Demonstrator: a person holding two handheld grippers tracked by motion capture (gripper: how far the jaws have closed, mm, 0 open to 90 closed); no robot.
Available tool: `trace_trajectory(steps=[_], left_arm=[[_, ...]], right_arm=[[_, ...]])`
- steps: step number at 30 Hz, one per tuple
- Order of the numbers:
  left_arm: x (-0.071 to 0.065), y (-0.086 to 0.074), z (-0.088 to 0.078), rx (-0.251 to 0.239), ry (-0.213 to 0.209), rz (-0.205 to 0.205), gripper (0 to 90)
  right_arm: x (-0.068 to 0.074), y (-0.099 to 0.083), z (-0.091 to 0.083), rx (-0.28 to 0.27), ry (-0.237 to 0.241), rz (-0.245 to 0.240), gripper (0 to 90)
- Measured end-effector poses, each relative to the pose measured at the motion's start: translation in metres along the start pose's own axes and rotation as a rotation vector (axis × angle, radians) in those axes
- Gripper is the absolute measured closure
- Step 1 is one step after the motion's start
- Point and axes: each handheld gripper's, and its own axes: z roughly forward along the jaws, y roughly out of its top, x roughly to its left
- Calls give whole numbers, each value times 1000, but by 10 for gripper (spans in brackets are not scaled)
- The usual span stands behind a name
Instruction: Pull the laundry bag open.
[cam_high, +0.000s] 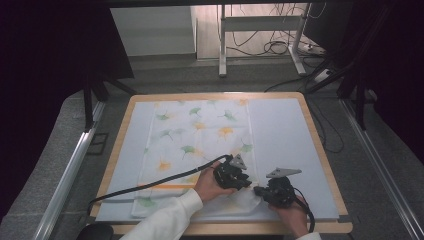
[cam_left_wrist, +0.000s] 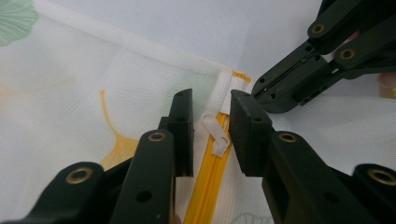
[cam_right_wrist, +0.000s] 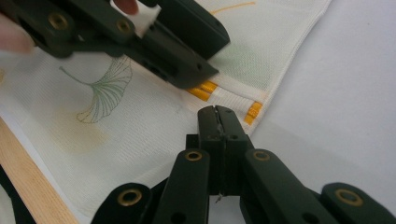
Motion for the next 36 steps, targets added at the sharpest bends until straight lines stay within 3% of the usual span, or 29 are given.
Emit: trace_trajectory(steps=[4,5,7,8,12,24,29,32,36], left_arm=[[-1,2,3,5,7,6,747],[-1,2,2,10,8,8,807],[-1,2,0,25,-1,15,833],[-4,2,-1,32,10,33,835],[-5,1,-3,36,36,45,897],[-4,-1,-1,18,34,23,900],[-5,-1,-1,17,44,31,900],[-6,-1,-1,13,56,39,900],[-7,-2,-1,13,64,47,900]], right_arm=[[0,0,0,2,-3,0,900],[0,0,0,2,-2,-1,900],[0,0,0,-1,0,2,900],[0,0,0,-1,0,3,899],[0,0,0,1,-2,-2,900],[1,1,0,5,-5,5,899],[-5,10,-2,-37,-54,33,899],[-6,14,4,-25,-30,63,898],[-5,15,8,-4,-34,63,899]])
